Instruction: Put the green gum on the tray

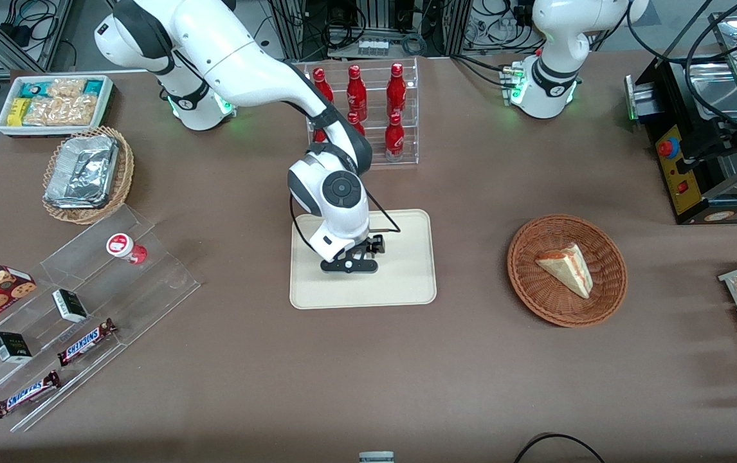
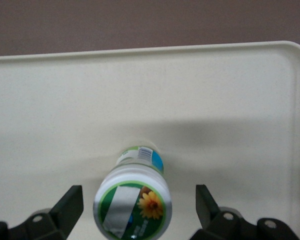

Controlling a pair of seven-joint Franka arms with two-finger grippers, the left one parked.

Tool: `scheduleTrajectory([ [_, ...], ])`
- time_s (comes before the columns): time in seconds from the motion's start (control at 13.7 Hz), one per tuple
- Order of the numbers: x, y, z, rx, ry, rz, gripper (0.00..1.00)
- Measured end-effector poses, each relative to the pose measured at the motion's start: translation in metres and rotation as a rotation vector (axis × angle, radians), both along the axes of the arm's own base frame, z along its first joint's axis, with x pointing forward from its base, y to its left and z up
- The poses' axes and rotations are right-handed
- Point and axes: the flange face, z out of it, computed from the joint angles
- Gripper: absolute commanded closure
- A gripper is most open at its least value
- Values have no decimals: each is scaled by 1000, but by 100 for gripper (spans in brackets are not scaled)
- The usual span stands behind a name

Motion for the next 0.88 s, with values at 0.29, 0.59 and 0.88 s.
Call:
scheduleTrajectory([
  [0.29,1,2,3,5,-5,1,0],
  [0.59,5,3,13,14,-18,2,0],
  [0.88,9,-8,44,-15,10,55,0],
])
